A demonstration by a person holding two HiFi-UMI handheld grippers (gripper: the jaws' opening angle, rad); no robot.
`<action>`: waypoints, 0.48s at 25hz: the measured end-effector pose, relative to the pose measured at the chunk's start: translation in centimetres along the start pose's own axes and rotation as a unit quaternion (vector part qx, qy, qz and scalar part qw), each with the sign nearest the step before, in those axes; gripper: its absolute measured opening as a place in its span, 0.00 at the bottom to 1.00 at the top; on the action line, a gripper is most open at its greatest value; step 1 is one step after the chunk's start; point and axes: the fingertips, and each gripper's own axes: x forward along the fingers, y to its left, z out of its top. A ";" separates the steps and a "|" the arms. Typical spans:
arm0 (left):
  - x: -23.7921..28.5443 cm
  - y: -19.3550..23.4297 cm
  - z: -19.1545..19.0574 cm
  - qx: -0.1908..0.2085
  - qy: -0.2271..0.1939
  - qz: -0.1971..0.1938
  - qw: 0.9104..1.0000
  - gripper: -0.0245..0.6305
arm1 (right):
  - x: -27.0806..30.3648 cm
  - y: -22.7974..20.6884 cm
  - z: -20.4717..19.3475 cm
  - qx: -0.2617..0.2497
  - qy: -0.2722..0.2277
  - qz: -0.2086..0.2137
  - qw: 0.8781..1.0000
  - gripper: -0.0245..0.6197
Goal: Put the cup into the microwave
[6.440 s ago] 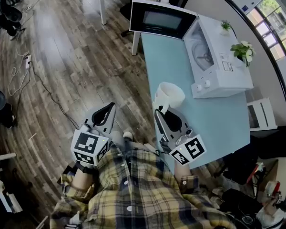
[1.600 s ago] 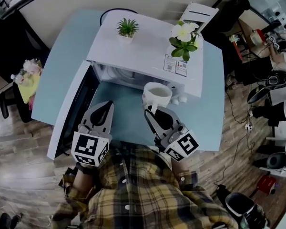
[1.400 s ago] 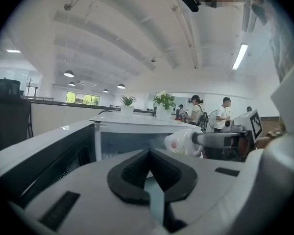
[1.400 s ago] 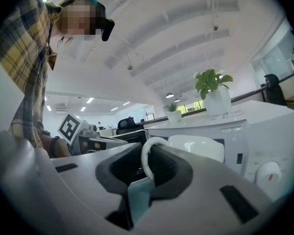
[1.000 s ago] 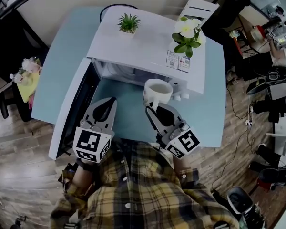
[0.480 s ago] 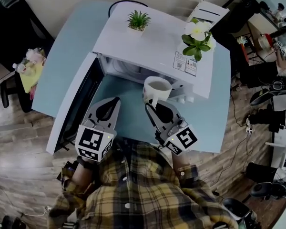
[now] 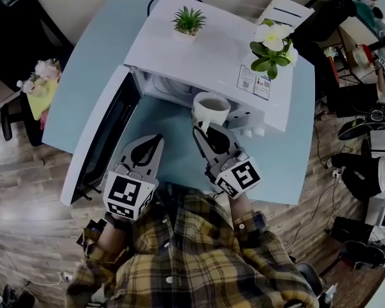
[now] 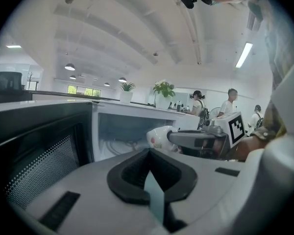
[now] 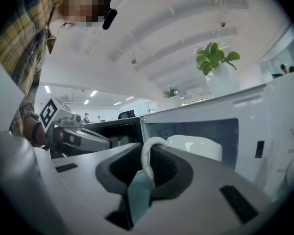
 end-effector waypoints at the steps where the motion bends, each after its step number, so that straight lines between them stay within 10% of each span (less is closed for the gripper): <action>1: 0.0 0.0 -0.1 -0.001 0.001 0.000 1.000 0.02 | 0.2 -0.1 -0.2 -0.003 0.000 -0.001 1.000 0.13; 12: 0.0 -0.4 -1.2 -0.007 0.011 -0.003 1.000 0.02 | 3.3 -1.2 -1.2 -0.042 0.001 -0.007 0.999 0.13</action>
